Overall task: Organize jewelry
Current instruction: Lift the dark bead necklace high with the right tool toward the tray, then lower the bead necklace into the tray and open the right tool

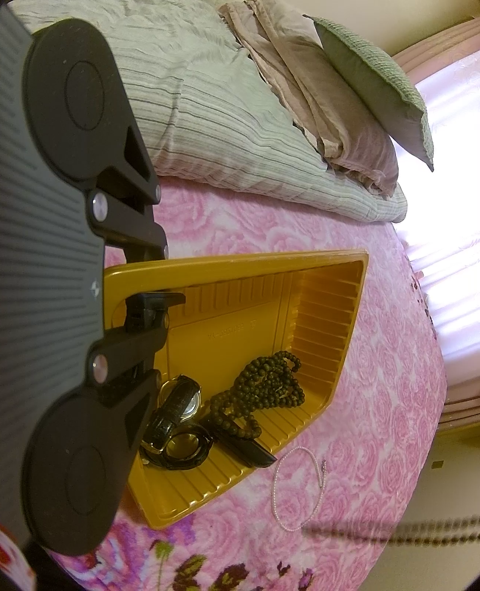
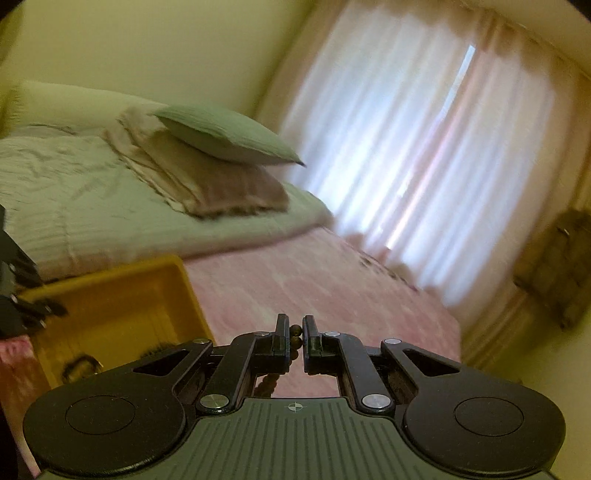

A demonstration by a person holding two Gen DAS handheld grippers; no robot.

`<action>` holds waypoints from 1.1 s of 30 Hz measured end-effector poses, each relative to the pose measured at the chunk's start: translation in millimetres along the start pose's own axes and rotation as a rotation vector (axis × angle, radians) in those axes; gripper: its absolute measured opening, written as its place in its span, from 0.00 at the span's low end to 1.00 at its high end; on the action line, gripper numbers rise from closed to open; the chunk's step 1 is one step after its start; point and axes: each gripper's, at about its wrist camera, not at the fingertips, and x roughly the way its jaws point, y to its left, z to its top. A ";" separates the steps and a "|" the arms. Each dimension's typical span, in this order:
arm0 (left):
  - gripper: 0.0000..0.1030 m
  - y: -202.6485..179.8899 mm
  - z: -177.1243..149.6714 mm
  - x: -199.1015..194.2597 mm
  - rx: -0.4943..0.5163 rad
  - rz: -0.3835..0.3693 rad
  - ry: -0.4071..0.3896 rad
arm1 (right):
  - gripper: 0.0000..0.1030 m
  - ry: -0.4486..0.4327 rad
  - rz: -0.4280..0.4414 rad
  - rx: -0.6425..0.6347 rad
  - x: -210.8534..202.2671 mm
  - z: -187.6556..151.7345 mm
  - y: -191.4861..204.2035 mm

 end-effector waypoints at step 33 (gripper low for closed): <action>0.05 8.2 -3.1 2.6 -0.027 -0.029 -0.008 | 0.06 0.139 0.244 0.007 142.9 37.1 78.3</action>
